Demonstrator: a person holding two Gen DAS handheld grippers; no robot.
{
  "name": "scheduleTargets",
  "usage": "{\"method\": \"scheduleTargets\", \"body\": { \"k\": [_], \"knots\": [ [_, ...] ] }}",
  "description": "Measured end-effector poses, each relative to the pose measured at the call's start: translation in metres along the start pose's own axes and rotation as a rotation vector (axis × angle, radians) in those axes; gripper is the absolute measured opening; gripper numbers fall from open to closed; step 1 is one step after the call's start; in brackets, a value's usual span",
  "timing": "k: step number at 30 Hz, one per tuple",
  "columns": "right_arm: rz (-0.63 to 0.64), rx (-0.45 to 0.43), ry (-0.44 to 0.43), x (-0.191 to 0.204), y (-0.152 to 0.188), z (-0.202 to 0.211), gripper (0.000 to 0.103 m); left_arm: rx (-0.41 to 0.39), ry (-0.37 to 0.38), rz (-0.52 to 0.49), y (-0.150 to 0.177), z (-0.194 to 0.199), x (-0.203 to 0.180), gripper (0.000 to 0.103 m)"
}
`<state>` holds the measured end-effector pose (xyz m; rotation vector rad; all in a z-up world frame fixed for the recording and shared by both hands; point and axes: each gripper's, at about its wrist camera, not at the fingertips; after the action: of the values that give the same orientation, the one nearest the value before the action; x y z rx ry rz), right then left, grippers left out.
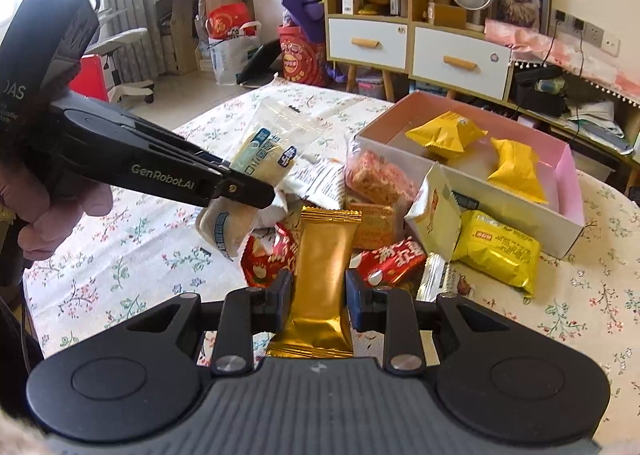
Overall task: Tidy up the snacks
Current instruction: 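Carry the bread stick and gold bar into the pink box and open both grippers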
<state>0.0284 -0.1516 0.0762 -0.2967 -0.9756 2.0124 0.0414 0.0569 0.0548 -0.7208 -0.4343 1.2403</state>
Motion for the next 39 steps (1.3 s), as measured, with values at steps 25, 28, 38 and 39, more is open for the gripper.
{"method": "scheduleTargets", "body": {
  "k": [25,28,38,39],
  "knots": [
    [-0.183,-0.116,0.163,-0.077,-0.052,-0.005,0.026,0.023,0.040,0.049,-0.082,-0.037,-0.030,0.018],
    [-0.218,-0.131,0.182,-0.091,-0.056,-0.008,0.026,0.023,0.039,0.013,-0.101,-0.049,-0.041,0.018],
    [-0.343,-0.126,0.295,-0.138,-0.058,-0.027,0.026,0.079,0.042,-0.017,-0.137,-0.106,-0.065,0.018],
    [-0.351,-0.124,0.302,-0.141,-0.058,-0.028,0.026,0.088,0.039,-0.020,-0.138,-0.112,-0.066,0.018]
  ]
}}
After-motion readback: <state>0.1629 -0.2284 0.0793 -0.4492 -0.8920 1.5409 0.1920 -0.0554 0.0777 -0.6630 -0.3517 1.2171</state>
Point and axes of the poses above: each gripper's, at about its wrist camera, not at the fingertips, and z roughly against the way its jaws point, x to its left, y to its underside, and after that the axes turned 5 degrees about -y, right-handed
